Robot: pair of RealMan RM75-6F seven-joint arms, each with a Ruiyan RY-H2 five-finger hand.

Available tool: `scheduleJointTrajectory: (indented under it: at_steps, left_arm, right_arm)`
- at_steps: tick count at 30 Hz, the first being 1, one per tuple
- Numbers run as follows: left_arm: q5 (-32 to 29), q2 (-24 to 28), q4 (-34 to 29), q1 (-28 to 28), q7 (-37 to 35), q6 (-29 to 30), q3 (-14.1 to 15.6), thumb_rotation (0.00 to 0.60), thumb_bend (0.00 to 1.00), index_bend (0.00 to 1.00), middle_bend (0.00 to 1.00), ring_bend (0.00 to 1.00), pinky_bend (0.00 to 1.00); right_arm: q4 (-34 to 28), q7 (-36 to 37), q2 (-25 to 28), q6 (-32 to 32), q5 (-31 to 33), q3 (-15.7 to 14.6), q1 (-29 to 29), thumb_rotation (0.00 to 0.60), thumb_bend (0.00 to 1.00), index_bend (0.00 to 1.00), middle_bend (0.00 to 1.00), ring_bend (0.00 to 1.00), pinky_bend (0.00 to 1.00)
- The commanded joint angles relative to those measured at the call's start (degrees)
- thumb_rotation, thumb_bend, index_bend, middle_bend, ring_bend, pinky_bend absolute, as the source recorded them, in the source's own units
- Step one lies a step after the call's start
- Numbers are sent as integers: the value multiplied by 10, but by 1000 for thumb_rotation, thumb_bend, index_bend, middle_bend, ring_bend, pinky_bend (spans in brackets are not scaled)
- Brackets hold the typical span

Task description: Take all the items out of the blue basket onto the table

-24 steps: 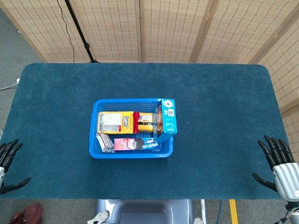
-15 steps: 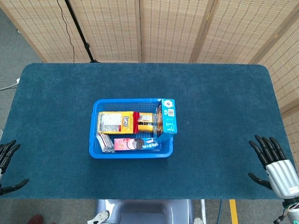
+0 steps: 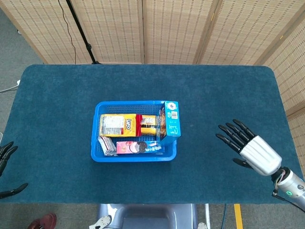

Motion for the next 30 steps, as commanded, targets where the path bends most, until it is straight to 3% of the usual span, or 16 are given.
scheduleJointTrajectory:
  at_steps: [1, 5, 18, 30]
  left_arm:
    - [-7, 15, -30, -2, 15, -4, -6, 600, 33, 0, 0, 0, 0]
    - [-24, 12, -50, -5, 37, -22, -13, 600, 32, 0, 0, 0, 0]
    - [-56, -1, -62, -14, 81, -59, -28, 600, 32, 0, 0, 0, 0]
    - [-76, -6, -63, -16, 96, -76, -39, 600, 32, 0, 0, 0, 0]
  right_arm:
    - [13, -8, -4, -38, -21, 5, 43, 600, 0, 0, 0, 0, 0]
    - [1, -43, -1, -92, -49, 10, 103, 600, 0, 0, 0, 0, 0]
    - [-25, -112, -18, -200, -65, 18, 217, 600, 0, 0, 0, 0, 0]
    - [-44, -154, -45, -290, -42, 22, 299, 600, 0, 0, 0, 0, 0]
